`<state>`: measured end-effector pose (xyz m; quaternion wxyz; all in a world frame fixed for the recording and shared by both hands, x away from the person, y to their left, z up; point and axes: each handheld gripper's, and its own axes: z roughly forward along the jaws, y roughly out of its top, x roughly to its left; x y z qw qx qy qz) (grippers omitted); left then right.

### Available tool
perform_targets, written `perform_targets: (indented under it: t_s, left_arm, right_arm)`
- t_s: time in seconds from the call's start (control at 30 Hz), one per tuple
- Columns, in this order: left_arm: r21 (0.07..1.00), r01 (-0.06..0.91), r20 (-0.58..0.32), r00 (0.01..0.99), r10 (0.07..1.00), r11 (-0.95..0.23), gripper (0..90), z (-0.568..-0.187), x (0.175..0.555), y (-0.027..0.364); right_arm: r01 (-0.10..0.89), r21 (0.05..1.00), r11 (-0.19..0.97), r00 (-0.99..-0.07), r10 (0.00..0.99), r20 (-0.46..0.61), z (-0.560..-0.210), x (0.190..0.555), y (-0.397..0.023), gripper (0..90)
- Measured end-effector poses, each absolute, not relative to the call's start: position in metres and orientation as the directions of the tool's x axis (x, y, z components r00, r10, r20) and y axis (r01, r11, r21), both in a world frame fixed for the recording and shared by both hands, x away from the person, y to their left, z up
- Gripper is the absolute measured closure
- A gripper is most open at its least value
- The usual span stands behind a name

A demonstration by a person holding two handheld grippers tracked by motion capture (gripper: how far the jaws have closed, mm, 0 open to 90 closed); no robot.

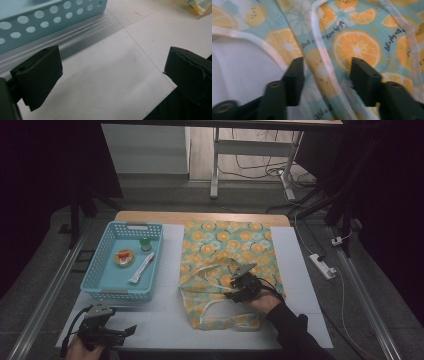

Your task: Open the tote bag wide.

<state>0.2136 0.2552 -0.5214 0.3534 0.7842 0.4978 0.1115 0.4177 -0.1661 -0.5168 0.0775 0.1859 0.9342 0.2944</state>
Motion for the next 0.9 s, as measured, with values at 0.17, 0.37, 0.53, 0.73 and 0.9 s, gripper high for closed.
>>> perform_targets:
  t_s: [0.17,0.37,0.53,0.73,0.9]
  left_arm:
    - [0.664,0.702,-0.175,0.48,0.859,-0.257,1.5,-0.521,0.214,0.255]
    - [0.664,0.702,-0.174,0.481,0.859,-0.259,1.5,-0.521,0.214,0.255]
    - [0.664,0.701,-0.173,0.482,0.859,-0.26,1.6,-0.521,0.214,0.255]
    - [0.663,0.702,-0.173,0.482,0.859,-0.261,1.6,-0.521,0.214,0.255]
    - [0.663,0.703,-0.175,0.481,0.859,-0.258,1.6,-0.521,0.214,0.255]
  right_arm:
    - [0.301,0.576,0.76,-0.921,0.388,-0.031,-0.515,0.417,-0.166,72.3]
    - [0.306,0.564,0.767,-0.922,0.387,-0.027,-0.513,0.418,-0.164,87.7]
    - [0.345,0.582,0.736,-0.914,0.405,0.029,-0.511,0.423,-0.167,88.0]
    - [0.363,0.621,0.695,-0.905,0.421,0.058,-0.503,0.427,-0.172,89.1]
    - [0.331,0.636,0.697,-0.913,0.406,0.03,-0.496,0.426,-0.17,89.6]
